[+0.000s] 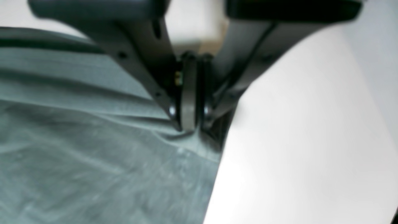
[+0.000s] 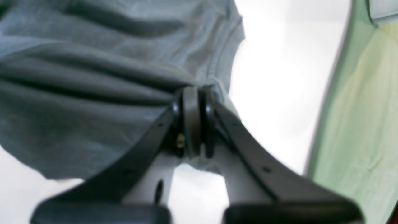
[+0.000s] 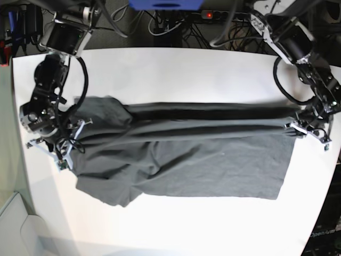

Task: Layout the t-shirt on the table in an organized manner, then fold the t-shirt properly
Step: 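Lower the folded edge onto the shirt and open both grippers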

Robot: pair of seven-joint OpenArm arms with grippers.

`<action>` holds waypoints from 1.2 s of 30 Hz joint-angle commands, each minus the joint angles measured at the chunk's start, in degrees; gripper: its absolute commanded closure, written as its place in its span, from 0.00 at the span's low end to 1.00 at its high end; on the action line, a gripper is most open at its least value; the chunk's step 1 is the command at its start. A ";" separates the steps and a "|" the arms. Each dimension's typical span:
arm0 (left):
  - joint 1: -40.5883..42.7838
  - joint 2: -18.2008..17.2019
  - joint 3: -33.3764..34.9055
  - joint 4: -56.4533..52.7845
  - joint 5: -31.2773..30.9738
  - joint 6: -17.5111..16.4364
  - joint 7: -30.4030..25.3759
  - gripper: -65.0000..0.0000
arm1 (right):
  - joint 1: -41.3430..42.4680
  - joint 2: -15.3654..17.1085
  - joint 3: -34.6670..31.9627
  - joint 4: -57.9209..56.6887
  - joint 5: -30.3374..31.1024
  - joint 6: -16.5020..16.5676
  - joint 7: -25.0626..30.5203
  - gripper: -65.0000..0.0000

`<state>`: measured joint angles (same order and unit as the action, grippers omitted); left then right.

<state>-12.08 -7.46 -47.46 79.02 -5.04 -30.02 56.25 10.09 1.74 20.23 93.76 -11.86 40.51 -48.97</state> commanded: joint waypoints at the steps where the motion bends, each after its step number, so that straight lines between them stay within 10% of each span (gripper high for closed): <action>1: -1.24 -1.02 0.03 0.76 -0.46 0.17 -3.02 0.99 | 1.12 0.42 0.04 0.35 0.21 -0.51 1.63 1.00; 24: -1.33 -1.02 0.03 -3.11 -0.90 0.17 -9.88 0.97 | 4.64 0.42 0.21 -10.46 0.12 -0.51 10.42 1.00; 29: -1.24 -1.02 -0.05 -3.11 -0.54 0.17 -9.88 0.72 | 4.73 0.33 0.12 -10.55 -1.46 -0.51 10.42 0.97; 36: -0.80 -1.02 -0.14 -2.23 -1.07 0.17 -9.70 0.35 | 4.99 0.15 0.21 -9.23 -4.63 -0.51 9.98 0.50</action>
<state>-11.90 -7.64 -47.57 75.57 -5.41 -29.78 47.68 13.76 1.26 20.45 83.05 -17.17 40.47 -40.18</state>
